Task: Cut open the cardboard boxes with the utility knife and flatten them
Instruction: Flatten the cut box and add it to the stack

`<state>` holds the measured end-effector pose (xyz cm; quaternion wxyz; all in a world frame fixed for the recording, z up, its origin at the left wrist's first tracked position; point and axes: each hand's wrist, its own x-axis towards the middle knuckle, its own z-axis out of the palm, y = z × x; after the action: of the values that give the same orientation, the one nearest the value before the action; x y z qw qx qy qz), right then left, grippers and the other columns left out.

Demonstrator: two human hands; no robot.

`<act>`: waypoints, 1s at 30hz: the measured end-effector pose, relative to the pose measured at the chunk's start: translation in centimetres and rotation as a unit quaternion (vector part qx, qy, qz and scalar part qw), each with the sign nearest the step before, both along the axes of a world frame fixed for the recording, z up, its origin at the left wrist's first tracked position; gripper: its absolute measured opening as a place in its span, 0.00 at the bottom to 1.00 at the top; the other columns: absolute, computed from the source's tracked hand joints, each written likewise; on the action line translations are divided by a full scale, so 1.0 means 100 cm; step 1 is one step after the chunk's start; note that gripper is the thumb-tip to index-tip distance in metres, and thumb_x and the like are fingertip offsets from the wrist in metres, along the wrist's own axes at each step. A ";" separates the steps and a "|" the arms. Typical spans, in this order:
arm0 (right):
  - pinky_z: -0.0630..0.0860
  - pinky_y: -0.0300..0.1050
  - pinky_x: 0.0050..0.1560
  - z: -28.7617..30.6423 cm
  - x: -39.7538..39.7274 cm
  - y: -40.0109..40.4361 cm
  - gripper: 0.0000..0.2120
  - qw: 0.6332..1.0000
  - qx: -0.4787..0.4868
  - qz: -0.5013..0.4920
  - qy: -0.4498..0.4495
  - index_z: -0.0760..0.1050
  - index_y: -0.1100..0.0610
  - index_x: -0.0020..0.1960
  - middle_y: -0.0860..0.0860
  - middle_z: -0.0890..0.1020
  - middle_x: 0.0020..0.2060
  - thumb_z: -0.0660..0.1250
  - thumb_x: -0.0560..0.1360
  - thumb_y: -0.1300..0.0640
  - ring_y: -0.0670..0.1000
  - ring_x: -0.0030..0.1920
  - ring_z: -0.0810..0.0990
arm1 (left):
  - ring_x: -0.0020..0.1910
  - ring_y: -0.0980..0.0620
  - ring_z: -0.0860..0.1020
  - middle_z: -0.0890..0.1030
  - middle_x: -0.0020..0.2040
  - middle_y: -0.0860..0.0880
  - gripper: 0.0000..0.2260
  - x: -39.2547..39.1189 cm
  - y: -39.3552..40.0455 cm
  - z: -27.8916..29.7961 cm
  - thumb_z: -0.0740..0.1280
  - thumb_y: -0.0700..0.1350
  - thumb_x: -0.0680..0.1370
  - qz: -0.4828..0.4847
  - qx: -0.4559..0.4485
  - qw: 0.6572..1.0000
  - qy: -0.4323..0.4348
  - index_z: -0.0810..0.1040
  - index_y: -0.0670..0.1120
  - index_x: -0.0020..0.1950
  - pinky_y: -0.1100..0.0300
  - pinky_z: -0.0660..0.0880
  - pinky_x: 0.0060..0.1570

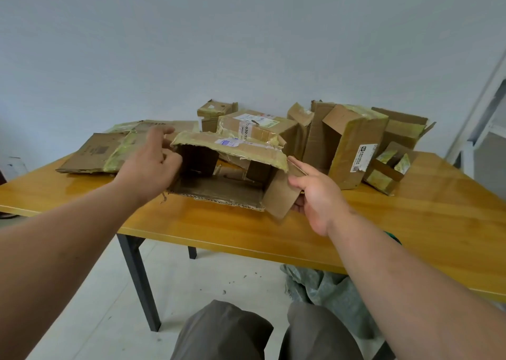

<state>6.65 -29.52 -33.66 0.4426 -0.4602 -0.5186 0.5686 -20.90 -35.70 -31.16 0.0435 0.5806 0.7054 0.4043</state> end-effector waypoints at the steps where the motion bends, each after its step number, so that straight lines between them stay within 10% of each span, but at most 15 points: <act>1: 0.76 0.51 0.49 0.000 0.000 0.000 0.22 1.000 0.002 0.006 -0.002 0.72 0.42 0.70 0.56 0.81 0.57 0.61 0.82 0.63 0.59 0.56 0.79 | 0.45 0.48 0.75 0.72 0.64 0.49 0.22 -0.005 0.000 0.001 0.58 0.44 0.81 -0.015 0.002 1.000 0.001 0.60 0.54 0.74 0.55 0.70 0.41; 10: 0.78 0.50 0.46 0.006 0.008 -0.005 0.25 0.999 -0.037 0.017 0.008 0.69 0.46 0.73 0.59 0.80 0.59 0.54 0.80 0.64 0.59 0.54 0.81 | 0.54 0.46 0.73 0.74 0.62 0.50 0.22 -0.009 -0.011 0.004 0.54 0.40 0.81 -0.076 -0.051 0.993 0.070 0.67 0.55 0.74 0.53 0.71 0.48; 19: 0.76 0.57 0.60 0.011 0.009 -0.007 0.26 0.993 -0.080 0.005 -0.086 0.77 0.48 0.61 0.53 0.83 0.54 0.65 0.73 0.31 0.57 0.56 0.80 | 0.69 0.51 0.66 0.65 0.71 0.56 0.16 0.001 -0.014 0.007 0.63 0.43 0.76 -0.155 -0.171 0.970 0.076 0.75 0.57 0.62 0.50 0.65 0.68; 25: 0.77 0.56 0.61 0.009 0.004 -0.011 0.17 0.979 -0.018 -0.023 -0.201 0.72 0.55 0.65 0.52 0.79 0.56 0.69 0.78 0.53 0.54 0.56 0.78 | 0.59 0.51 0.71 0.74 0.62 0.52 0.13 0.020 -0.006 0.011 0.63 0.54 0.79 -0.121 -0.153 0.978 -0.075 0.73 0.51 0.61 0.54 0.66 0.56; 30: 0.78 0.48 0.43 0.008 0.011 -0.015 0.18 0.988 -0.065 -0.003 -0.138 0.71 0.55 0.64 0.54 0.81 0.53 0.70 0.76 0.60 0.54 0.49 0.81 | 0.65 0.48 0.67 0.65 0.68 0.49 0.30 0.027 0.003 0.015 0.67 0.61 0.75 -0.083 -0.193 0.977 0.033 0.67 0.51 0.74 0.51 0.67 0.64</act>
<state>7.77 -31.05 -32.85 0.3378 -0.5638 -0.5349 0.5309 -18.16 -35.39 -29.64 0.1652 0.6306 0.7207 0.2359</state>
